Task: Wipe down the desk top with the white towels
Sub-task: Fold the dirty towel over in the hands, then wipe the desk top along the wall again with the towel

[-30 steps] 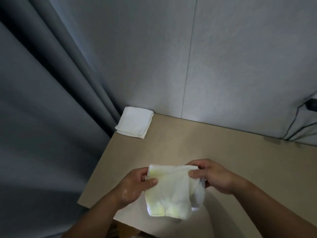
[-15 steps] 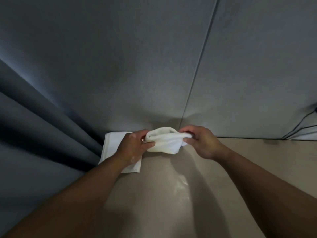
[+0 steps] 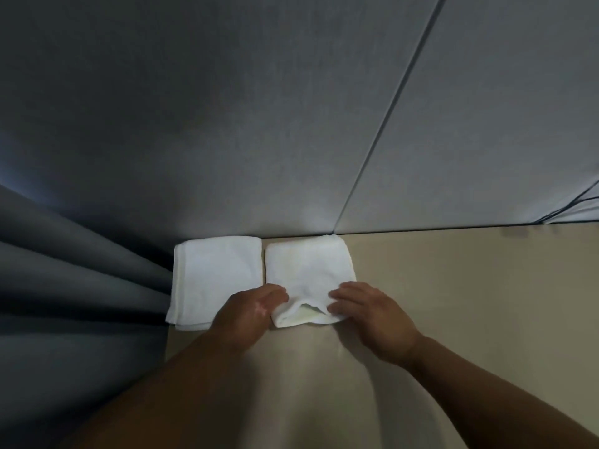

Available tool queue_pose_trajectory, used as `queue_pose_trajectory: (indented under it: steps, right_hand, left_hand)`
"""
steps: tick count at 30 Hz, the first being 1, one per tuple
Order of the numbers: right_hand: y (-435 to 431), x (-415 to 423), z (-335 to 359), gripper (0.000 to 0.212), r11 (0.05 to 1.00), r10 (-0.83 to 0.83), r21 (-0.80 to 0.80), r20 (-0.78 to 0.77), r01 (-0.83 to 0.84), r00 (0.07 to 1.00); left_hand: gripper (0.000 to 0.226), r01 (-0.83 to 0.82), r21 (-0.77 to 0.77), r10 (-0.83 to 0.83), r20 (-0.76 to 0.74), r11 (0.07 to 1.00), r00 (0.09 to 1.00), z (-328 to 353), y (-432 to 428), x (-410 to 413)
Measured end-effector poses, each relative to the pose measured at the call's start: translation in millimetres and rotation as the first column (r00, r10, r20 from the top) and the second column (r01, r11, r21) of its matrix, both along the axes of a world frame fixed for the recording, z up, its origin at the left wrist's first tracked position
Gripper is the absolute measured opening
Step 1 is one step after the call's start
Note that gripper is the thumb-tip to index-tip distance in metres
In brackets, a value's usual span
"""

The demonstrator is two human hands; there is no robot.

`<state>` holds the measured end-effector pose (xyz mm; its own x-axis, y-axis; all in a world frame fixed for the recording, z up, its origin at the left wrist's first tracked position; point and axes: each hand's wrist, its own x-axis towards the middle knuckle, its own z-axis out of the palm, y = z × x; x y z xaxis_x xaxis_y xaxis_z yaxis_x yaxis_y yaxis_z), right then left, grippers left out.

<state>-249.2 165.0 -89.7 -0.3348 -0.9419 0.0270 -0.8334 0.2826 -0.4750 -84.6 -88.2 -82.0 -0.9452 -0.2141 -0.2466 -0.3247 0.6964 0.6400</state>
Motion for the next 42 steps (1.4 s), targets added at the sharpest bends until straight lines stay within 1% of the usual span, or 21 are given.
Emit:
queue_pose_trajectory:
  steps: [1,3,5,7,8,10,11,14,16,19,21,23,25,26,28,29,32,33,35,39,42]
  right_hand:
    - [0.6,3.7,-3.5,0.039,0.999,-0.001,0.038,0.006,0.000,1.000]
    - [0.7,8.2,-3.1,0.037,0.996,-0.009,0.094,0.001,0.009,1.000]
    - [-3.1,11.5,6.2,0.033,0.992,-0.041,0.121,-0.023,0.043,0.999]
    - [-10.7,17.0,15.0,0.028,0.992,-0.082,0.098,-0.040,0.085,0.996]
    - [-15.5,20.4,17.7,0.026,0.991,-0.099,0.081,-0.042,0.103,0.994]
    - [-22.7,26.6,16.5,0.025,0.988,-0.133,0.069,-0.033,0.135,0.991]
    - [-24.3,28.8,14.0,0.025,0.985,-0.153,0.073,-0.022,0.154,0.988]
    - [-23.7,32.8,10.0,0.025,0.978,-0.195,0.077,0.020,0.193,0.981]
    - [-21.6,35.5,10.0,0.025,0.978,-0.203,0.047,0.031,0.201,0.979]
    - [-22.0,40.3,13.2,0.025,0.972,-0.219,0.086,-0.001,0.218,0.976]
    - [-25.9,45.4,17.0,0.024,0.954,-0.237,0.170,-0.084,0.248,0.968]
    - [-33.2,52.6,21.3,0.028,0.929,-0.229,0.247,-0.199,0.275,0.953]
    - [-47.6,58.1,29.3,0.036,0.910,-0.222,0.284,-0.285,0.303,0.933]
    - [-56.9,59.7,32.4,0.031,0.907,-0.241,0.271,-0.293,0.323,0.925]
    - [-78.0,60.9,34.1,0.014,0.923,-0.278,0.195,-0.255,0.331,0.926]
    - [-89.6,61.9,35.3,0.015,0.933,-0.283,0.169,-0.202,0.318,0.938]
    - [-126.0,66.3,39.3,0.047,0.971,-0.166,0.163,-0.061,0.174,0.984]
    - [-139.8,68.7,41.3,0.055,0.975,-0.117,0.187,-0.031,0.120,0.993]
    - [-166.6,74.5,41.0,0.062,0.973,-0.068,0.222,0.009,0.064,0.998]
    - [-198.8,90.7,32.9,0.066,0.922,-0.022,0.387,0.019,0.013,1.000]
    - [-188.6,113.3,28.4,0.066,0.913,-0.041,0.407,0.008,0.034,0.999]
  left_hand:
    - [0.030,0.010,-0.003,-0.010,0.020,1.000,1.000,1.9,-0.1,-1.0]
    - [0.031,0.121,-0.082,-0.122,-0.002,0.989,0.993,-1.5,-1.4,-0.8]
    - [0.036,0.204,-0.131,-0.200,0.037,0.970,0.979,0.7,-3.2,-0.2]
    - [0.047,0.179,-0.136,-0.177,0.027,0.974,0.984,-5.3,-8.9,8.4]
    - [0.043,0.165,-0.137,-0.169,-0.022,0.977,0.985,-10.7,-10.8,13.0]
    - [0.023,0.124,-0.109,-0.139,-0.142,0.986,0.980,-17.9,-9.9,18.9]
    - [0.020,0.090,-0.106,-0.111,-0.207,0.990,0.972,-18.7,-6.7,20.3]
    - [0.020,-0.086,-0.091,0.048,-0.360,0.992,0.932,-12.6,8.3,25.7]
    - [0.022,-0.175,-0.056,0.140,-0.385,0.983,0.912,-7.1,17.3,34.6]
    - [0.018,-0.290,-0.082,0.240,-0.377,0.953,0.895,-4.6,22.1,49.9]
    - [0.015,-0.387,-0.161,0.305,-0.379,0.908,0.874,-2.3,14.6,54.0]
    - [0.020,-0.492,-0.211,0.408,-0.341,0.845,0.847,1.4,-2.8,53.0]
    - [0.022,-0.531,-0.220,0.461,-0.300,0.819,0.835,4.7,-25.8,50.2]
    - [0.022,-0.517,-0.223,0.454,-0.279,0.826,0.846,4.1,-36.8,48.3]
    - [0.027,-0.472,-0.266,0.433,-0.193,0.841,0.880,-0.2,-54.2,44.2]
    - [0.036,-0.458,-0.286,0.436,-0.142,0.842,0.889,-4.8,-61.1,43.2]
    - [0.062,-0.483,-0.266,0.489,-0.046,0.834,0.871,-14.3,-73.1,43.7]
    - [0.066,-0.496,-0.231,0.501,-0.038,0.837,0.865,-17.6,-74.3,45.5]
    - [0.068,-0.499,-0.182,0.495,-0.070,0.847,0.866,-23.0,-72.7,50.5]
    - [0.069,-0.491,-0.158,0.474,-0.136,0.857,0.870,-29.7,-68.8,67.5]
    - [0.074,-0.477,-0.170,0.464,-0.112,0.862,0.879,-27.3,-57.7,87.6]
